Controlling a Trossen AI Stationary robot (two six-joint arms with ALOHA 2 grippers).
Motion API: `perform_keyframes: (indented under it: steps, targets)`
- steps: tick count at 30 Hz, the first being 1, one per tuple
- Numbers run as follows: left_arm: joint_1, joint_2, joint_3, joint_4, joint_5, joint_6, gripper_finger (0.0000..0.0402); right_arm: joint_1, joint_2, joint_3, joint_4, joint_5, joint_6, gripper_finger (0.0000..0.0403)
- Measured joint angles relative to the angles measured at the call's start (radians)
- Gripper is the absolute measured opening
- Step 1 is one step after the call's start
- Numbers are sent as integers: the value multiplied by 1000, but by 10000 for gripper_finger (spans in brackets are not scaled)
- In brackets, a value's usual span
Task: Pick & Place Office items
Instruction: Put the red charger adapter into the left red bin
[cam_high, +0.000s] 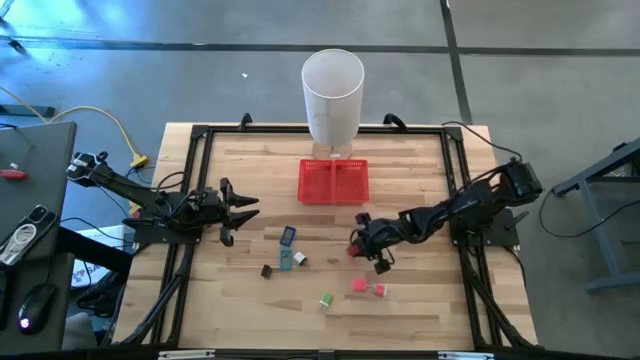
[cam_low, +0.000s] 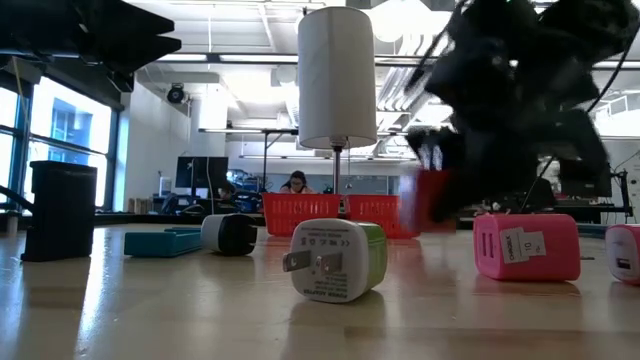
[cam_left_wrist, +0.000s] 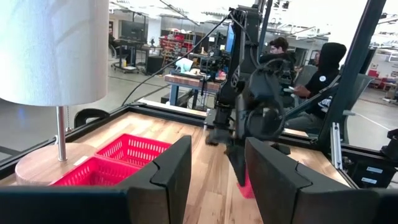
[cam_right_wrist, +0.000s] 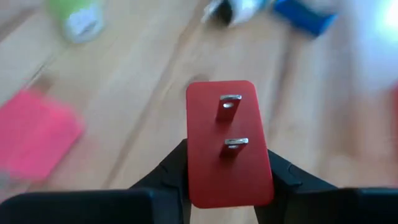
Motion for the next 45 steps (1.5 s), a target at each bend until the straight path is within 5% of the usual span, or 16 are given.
perform_keyframes:
  steps: [7,22,35,45]
  targets:
    - [0,0,0,2,8,-97,146,6,-79,0,56,185,95,105]
    - [0,68,0,52,79,42,148,11,-84,0,156,178,105,106]
    - [0,226,0,283,95,137,270,11,-84,0,184,176,102,106]
    - [18,454,22,444,80,166,284,11,-84,0,324,112,127,107]
